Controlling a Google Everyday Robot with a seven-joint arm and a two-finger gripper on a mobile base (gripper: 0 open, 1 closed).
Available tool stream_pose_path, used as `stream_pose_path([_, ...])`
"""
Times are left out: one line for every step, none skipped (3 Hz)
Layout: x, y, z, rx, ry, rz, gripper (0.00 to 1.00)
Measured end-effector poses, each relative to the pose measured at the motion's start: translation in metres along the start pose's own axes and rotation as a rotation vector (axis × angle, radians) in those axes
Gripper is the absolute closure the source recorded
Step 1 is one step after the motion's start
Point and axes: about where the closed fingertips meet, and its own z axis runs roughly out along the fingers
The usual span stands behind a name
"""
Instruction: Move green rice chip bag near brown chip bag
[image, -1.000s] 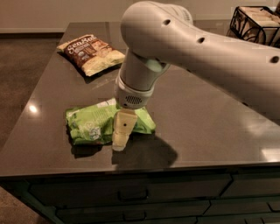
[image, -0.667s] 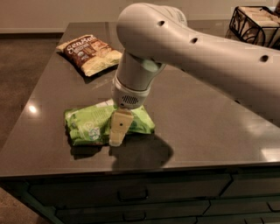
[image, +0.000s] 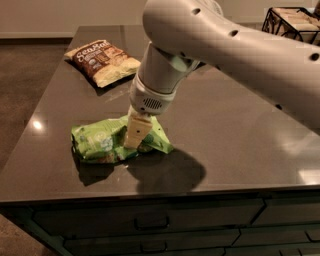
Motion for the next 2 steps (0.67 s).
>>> stream_pose_path([0.004, -0.010, -0.016, 0.020, -0.032, 0.032, 0.86])
stream_pose_path([0.005, -0.026, -0.032, 0.047, -0.060, 0.078, 1.00])
